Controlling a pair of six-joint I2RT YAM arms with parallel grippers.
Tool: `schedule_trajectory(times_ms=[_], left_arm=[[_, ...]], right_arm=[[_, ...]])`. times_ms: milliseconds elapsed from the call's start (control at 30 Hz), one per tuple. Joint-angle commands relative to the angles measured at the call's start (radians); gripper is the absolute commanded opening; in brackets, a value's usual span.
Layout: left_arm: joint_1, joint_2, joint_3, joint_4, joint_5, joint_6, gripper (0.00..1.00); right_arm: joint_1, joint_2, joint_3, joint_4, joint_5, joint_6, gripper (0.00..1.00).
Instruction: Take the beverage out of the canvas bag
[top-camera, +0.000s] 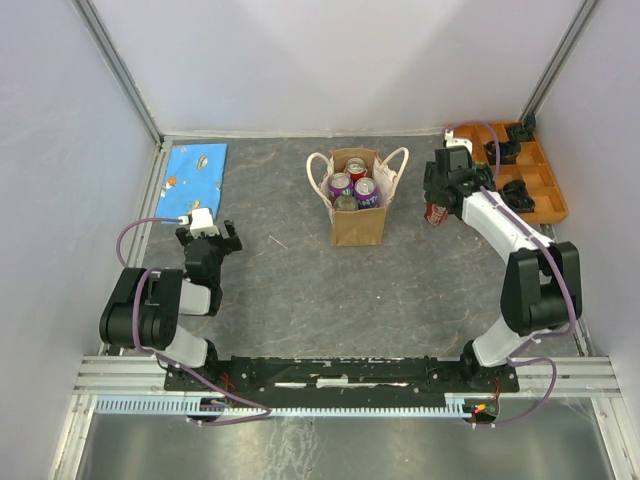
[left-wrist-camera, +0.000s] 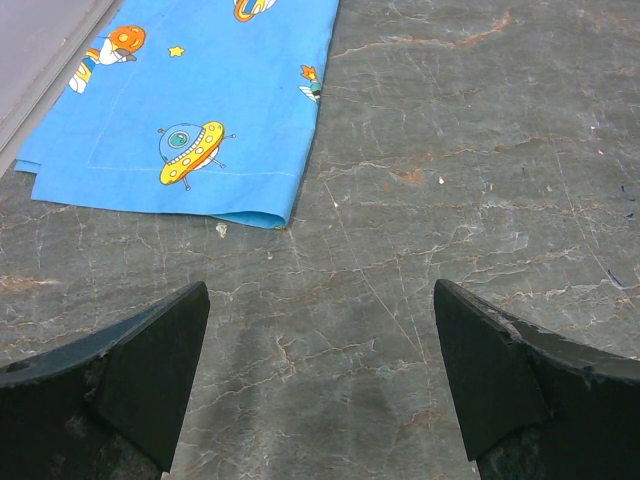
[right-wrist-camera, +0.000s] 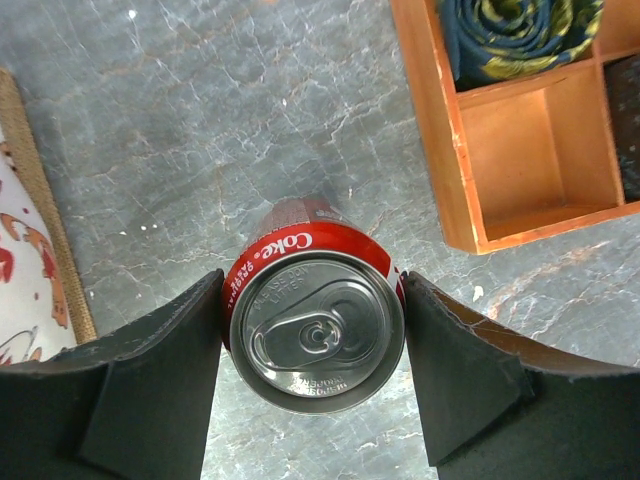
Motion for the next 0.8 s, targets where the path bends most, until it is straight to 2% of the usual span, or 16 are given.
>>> schedule_trajectory(times_ms=[0, 600, 667, 767], left_arm=[[-0.002, 0.006, 0.019, 0.042, -0.003, 0.042, 0.99], [-0.002, 0.006, 0.019, 0.042, -0.003, 0.042, 0.99], [-0.001, 0.007, 0.019, 0.042, -0.003, 0.042, 0.99], [-0.002, 0.006, 0.019, 0.041, -0.003, 0.042, 0.99]], right_arm=[[-0.004, 0.018, 0.081, 0.079, 0.003, 0.019, 0.0], [-0.005, 0.11, 0.094, 0.072, -0.008, 0.056, 0.01], [-0.004, 0.115, 0.096, 0.064, -0.005, 0.059, 0.1], [-0.005, 0.118, 0.099, 0.049, 0.004, 0.067, 0.34]])
